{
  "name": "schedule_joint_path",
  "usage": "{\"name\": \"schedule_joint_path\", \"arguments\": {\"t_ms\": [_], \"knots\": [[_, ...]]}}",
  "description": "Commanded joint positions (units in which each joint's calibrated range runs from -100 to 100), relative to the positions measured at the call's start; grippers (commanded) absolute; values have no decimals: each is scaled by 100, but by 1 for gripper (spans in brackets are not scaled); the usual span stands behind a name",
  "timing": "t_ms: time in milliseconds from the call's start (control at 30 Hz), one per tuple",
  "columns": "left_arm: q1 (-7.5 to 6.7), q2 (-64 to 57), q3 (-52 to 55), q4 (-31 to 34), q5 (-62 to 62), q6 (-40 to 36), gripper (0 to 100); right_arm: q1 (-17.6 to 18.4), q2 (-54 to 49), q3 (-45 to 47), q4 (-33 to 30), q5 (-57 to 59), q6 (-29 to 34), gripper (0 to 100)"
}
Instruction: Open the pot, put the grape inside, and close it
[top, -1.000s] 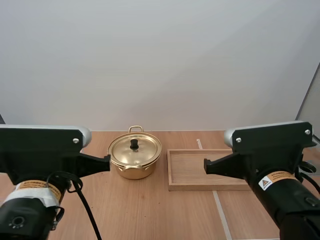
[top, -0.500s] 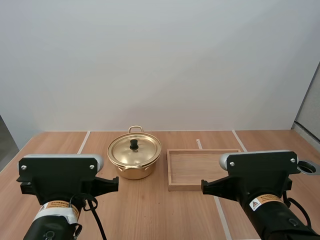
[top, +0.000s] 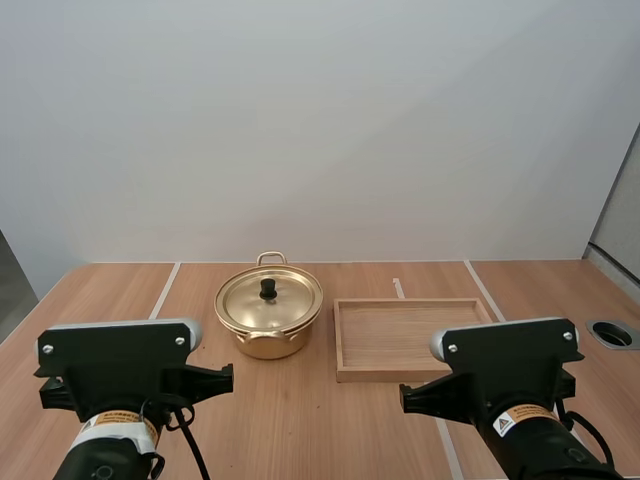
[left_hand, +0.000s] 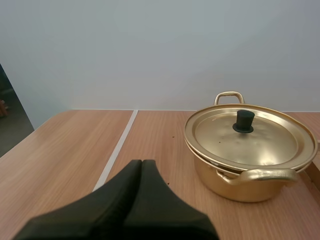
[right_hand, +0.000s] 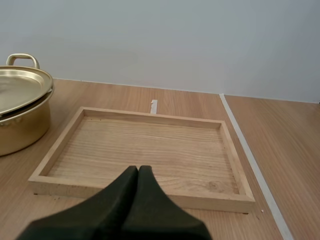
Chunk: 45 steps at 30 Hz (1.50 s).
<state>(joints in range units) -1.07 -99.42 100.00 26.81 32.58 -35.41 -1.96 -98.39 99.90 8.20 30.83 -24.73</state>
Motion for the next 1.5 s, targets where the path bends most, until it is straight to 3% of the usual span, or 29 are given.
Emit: {"name": "schedule_joint_path", "arguments": {"t_ms": [0, 600, 767, 900, 1067, 1133, 1467], "knots": [[9, -36, 0, 62, 31, -64, 0, -20, -52, 10, -51, -6, -57, 0], [9, -36, 0, 180, -2, -64, 0, -20, -52, 10, -53, 1, -57, 0], [9, -36, 0, 113, -1, -51, 0, -20, -52, 10, -303, 51, -57, 0], [9, -36, 0, -903, -214, 471, 0, -20, -52, 10, -303, 51, -57, 0], [9, -36, 0, -3008, -390, 2742, 0, 45, -161, 10, -293, 68, 14, 0], [9, -36, 0, -3542, -390, 3301, 0, 67, -161, 10, -219, 88, 17, 0], [31, -36, 0, -3521, -448, 3333, 0, 83, -161, 10, -261, 275, -4, 0]]}}
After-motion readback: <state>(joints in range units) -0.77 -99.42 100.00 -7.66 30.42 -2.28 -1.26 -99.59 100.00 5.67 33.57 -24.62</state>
